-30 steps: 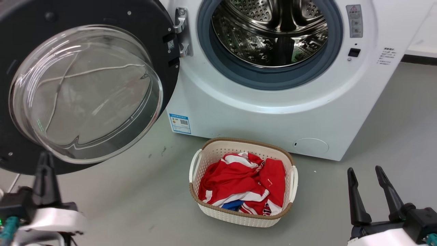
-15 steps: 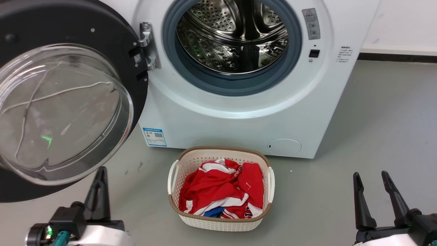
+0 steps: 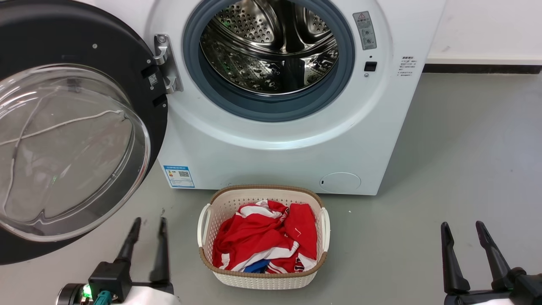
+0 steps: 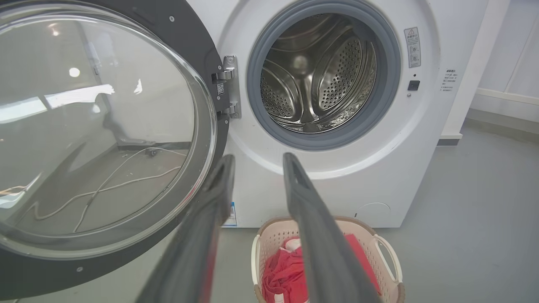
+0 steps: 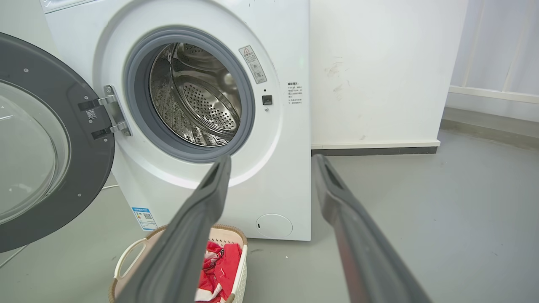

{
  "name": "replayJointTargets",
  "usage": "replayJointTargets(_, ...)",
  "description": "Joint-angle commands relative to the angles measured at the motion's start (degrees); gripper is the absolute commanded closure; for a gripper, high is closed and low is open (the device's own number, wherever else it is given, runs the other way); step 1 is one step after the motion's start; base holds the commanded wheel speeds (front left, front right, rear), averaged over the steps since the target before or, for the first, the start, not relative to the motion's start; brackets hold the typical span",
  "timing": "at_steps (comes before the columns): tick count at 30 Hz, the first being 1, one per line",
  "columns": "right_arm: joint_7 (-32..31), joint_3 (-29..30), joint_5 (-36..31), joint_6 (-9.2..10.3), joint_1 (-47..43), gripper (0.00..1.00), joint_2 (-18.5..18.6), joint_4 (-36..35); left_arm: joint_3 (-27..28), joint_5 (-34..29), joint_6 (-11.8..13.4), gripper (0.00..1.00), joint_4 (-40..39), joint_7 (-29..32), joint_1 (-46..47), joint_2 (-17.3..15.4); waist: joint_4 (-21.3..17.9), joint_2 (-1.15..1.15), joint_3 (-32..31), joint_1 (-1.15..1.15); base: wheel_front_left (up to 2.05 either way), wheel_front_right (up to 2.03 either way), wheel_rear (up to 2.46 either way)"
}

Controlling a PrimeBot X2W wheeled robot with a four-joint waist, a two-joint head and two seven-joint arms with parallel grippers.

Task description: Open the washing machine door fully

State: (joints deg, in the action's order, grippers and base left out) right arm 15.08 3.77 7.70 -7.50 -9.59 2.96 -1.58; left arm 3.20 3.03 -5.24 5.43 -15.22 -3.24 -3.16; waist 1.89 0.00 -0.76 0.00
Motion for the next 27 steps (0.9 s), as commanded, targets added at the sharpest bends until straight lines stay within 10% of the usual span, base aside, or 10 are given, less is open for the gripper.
replayJointTargets(1, 0.12, 0.0, 0.27, 0.01, -0.59, 0.0, -0.16, -0.16, -0.16, -0.08, 0.34, 0.0, 0.19, 0.13, -0.59, 0.1, -0.17, 0.0, -0.05, 0.0, 0.0, 0.0, 0.0)
replayJointTargets(23, 0.12, -0.19, -0.14, 0.01, -0.5, 0.0, -0.17, 0.16, -1.32, 1.42, 1.49, 0.0, 1.95, 0.13, -1.02, 0.31, -0.78, 0.0, -0.1, 0.0, 0.0, 0.0, 0.0)
replayJointTargets(24, 0.0, -0.19, 0.14, 0.0, -0.09, 1.0, 0.0, 0.07, -1.31, 1.67, 1.29, 1.0, 1.92, 0.0, -0.65, 0.19, -0.79, 0.0, -0.11, 0.0, 0.0, 0.0, 0.0)
replayJointTargets(27, -0.07, -0.35, 0.3, 0.0, -0.16, 1.0, 0.0, 1.46, -1.24, 1.82, 1.27, 1.0, 3.4, 0.04, -1.05, 0.25, -0.8, 0.0, -0.12, 0.0, 0.0, 0.0, 0.0)
